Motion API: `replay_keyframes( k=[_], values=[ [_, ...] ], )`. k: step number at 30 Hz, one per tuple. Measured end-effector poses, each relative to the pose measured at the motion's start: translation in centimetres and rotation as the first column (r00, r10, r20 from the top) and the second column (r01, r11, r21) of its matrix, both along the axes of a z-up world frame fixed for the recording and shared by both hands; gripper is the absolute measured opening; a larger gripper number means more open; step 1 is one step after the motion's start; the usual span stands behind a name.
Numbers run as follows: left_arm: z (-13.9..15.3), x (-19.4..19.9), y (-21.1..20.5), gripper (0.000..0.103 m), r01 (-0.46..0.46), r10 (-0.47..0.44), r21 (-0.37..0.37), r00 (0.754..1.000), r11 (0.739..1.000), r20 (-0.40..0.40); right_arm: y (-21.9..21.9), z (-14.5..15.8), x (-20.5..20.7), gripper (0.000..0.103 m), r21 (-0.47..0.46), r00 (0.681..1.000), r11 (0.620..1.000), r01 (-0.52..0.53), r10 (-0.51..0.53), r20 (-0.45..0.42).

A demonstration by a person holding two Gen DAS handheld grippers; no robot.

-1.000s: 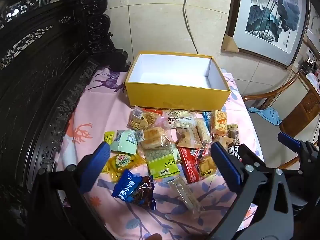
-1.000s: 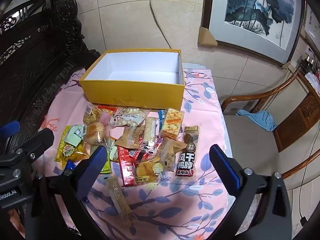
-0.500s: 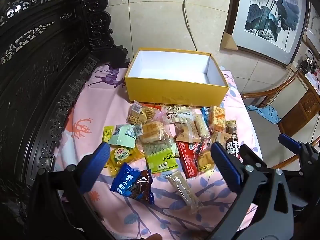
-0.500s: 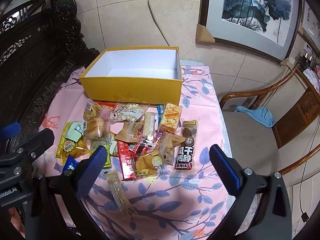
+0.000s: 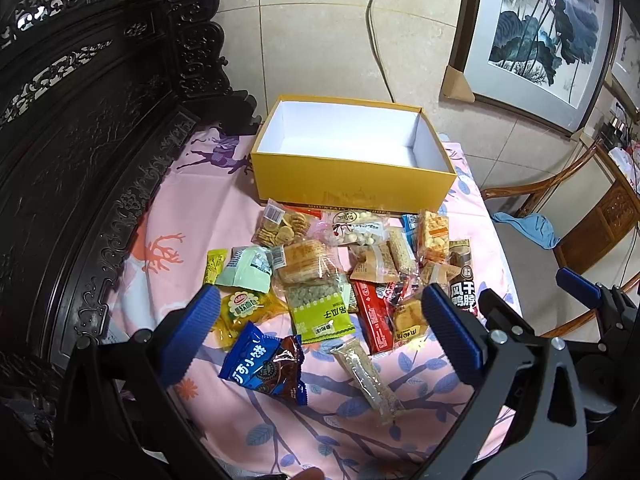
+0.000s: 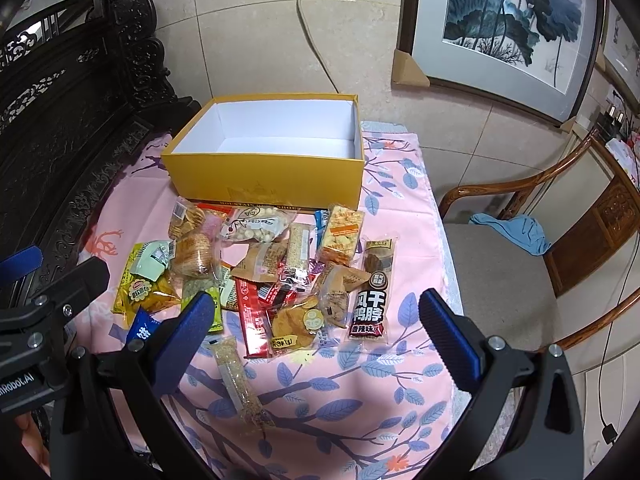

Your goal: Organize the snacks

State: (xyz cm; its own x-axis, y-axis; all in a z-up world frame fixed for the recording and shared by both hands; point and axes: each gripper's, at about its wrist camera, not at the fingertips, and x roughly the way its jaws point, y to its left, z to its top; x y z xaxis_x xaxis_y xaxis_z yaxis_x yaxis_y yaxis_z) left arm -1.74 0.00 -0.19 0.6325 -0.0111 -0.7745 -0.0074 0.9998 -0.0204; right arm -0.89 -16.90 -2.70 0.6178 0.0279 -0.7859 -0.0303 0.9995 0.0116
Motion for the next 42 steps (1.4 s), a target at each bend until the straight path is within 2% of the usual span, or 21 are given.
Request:
replay_keyframes(
  k=[24, 42],
  values=[
    [0.0, 0.0, 1.0, 0.101, -0.034, 0.034, -0.003, 0.999, 0.999, -0.014, 0.8, -0.1, 0.5, 0.102, 0.01, 0.999, 0.999, -0.03, 0.03, -0.01],
    [-1.0, 0.8, -0.8, 0.101, 0.008, -0.008, -0.009, 0.999, 1.0, -0.049, -1.4, -1.2, 0.4, 0.102, 0.018, 0.999, 1.0, 0.009, -0.009, -0.048]
  ],
)
